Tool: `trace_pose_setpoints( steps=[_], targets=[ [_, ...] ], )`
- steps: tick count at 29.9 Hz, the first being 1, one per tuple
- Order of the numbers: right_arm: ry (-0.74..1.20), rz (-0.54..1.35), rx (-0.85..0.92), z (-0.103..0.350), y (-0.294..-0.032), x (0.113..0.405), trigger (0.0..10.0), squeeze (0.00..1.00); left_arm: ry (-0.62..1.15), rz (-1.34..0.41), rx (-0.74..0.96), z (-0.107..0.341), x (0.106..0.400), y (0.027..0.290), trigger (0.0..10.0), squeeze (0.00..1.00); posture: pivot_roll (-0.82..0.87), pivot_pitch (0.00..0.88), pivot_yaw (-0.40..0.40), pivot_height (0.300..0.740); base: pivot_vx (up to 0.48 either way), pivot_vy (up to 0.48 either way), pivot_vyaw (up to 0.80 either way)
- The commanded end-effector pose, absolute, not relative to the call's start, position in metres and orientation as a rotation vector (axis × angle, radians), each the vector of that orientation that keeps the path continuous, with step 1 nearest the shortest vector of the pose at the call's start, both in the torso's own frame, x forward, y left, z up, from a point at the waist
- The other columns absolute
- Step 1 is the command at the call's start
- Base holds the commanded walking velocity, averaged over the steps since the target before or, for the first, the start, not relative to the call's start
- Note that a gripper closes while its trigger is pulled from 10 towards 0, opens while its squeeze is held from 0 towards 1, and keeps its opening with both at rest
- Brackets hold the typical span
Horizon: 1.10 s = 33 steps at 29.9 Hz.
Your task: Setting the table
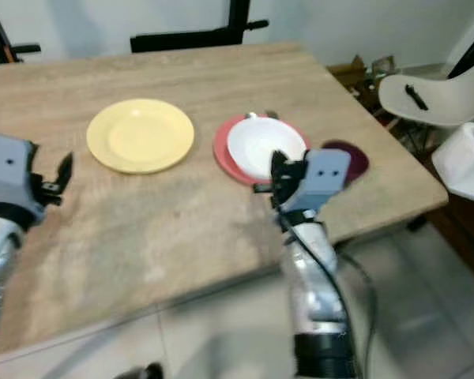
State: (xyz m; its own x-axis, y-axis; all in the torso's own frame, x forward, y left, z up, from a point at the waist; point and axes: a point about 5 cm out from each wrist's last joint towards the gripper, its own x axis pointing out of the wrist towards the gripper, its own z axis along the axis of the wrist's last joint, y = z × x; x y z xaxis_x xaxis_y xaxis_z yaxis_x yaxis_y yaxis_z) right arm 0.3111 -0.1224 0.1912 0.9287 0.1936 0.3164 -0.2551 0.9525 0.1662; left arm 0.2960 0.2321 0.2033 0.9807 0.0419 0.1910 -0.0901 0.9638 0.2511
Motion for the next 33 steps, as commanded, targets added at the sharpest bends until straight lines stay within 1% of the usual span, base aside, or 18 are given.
trace_pose_setpoints(
  steps=[1,4,7,10,12,13,15,18,22,24,25,27,28,30,32,33],
  targets=[
    [-0.288,0.183,0.203,0.185,-0.137,0.310,10.0,0.00,-0.180,0.037,0.260,0.200,0.297,0.225,10.0,0.00,-0.04,0.059,0.008,0.740,0.480,0.000,0.00],
    [-0.287,0.185,0.202,0.185,-0.136,0.309,10.0,0.00,-0.182,0.037,0.261,0.200,0.296,0.225,10.0,0.00,-0.04,0.059,0.009,0.740,0.449,0.000,0.00],
    [-0.286,0.188,0.201,0.185,-0.136,0.309,10.0,0.00,-0.198,0.009,0.274,0.202,0.294,0.222,10.0,0.00,-0.04,0.059,0.011,0.740,0.000,0.000,0.00],
    [-0.282,0.234,0.190,0.186,-0.133,0.308,10.0,0.00,-0.213,-0.111,0.360,0.211,0.287,0.219,10.0,0.00,-0.03,0.060,0.016,0.740,0.000,0.000,0.00],
    [-0.280,0.245,0.188,0.186,-0.132,0.308,10.0,0.00,-0.215,-0.137,0.380,0.213,0.285,0.219,10.0,0.00,-0.03,0.060,0.016,0.740,0.000,0.000,0.00],
    [-0.277,0.273,0.191,0.187,-0.130,0.307,10.0,0.00,-0.208,-0.191,0.420,0.217,0.281,0.222,10.0,0.00,-0.03,0.061,0.017,0.740,0.000,0.000,0.00],
    [-0.271,0.344,0.204,0.190,-0.124,0.304,10.0,0.00,-0.160,-0.305,0.610,0.221,0.272,0.232,10.0,0.00,-0.02,0.066,0.008,0.740,0.000,0.000,0.00],
    [-0.268,0.383,0.235,0.193,-0.120,0.303,10.0,0.00,-0.116,-0.396,0.798,0.218,0.265,0.239,10.0,0.00,-0.01,0.069,0.007,0.740,0.000,0.000,0.00],
    [-0.273,0.422,0.271,0.198,-0.111,0.303,10.0,0.00,-0.035,-0.555,0.900,0.203,0.259,0.238,10.0,0.00,-0.01,0.071,0.011,0.740,0.000,0.000,0.00],
    [-0.273,0.433,0.279,0.198,-0.109,0.303,10.0,0.00,-0.036,-0.575,0.937,0.198,0.261,0.236,10.0,0.00,-0.01,0.071,0.011,0.740,0.000,0.000,0.00],
    [-0.273,0.433,0.279,0.198,-0.109,0.303,10.0,0.00,-0.036,-0.575,0.937,0.198,0.261,0.236,10.0,0.00,-0.01,0.071,0.011,0.740,0.000,0.000,0.00],
    [-0.267,0.446,0.284,0.198,-0.105,0.303,10.0,0.00,-0.057,-0.559,0.839,0.194,0.275,0.225,10.0,0.00,-0.01,0.077,0.013,0.740,0.000,0.000,0.00],
    [-0.267,0.446,0.284,0.198,-0.105,0.303,10.0,0.00,-0.057,-0.559,0.839,0.194,0.275,0.225,10.0,0.00,-0.01,0.077,0.013,0.740,0.000,0.000,0.00],
    [-0.261,0.457,0.286,0.198,-0.103,0.302,10.0,0.00,-0.042,-0.537,0.756,0.186,0.298,0.212,10.0,0.00,-0.01,0.081,0.007,0.740,0.000,0.000,0.00],
    [-0.253,0.467,0.290,0.198,-0.101,0.301,10.0,0.00,-0.019,-0.496,0.625,0.180,0.323,0.201,10.0,0.00,-0.02,0.085,0.010,0.740,0.000,0.000,0.00],
    [-0.253,0.467,0.290,0.198,-0.101,0.301,10.0,0.00,-0.019,-0.496,0.625,0.180,0.323,0.201,10.0,0.00,-0.02,0.085,0.010,0.740,0.000,0.000,0.00]
  ],
)
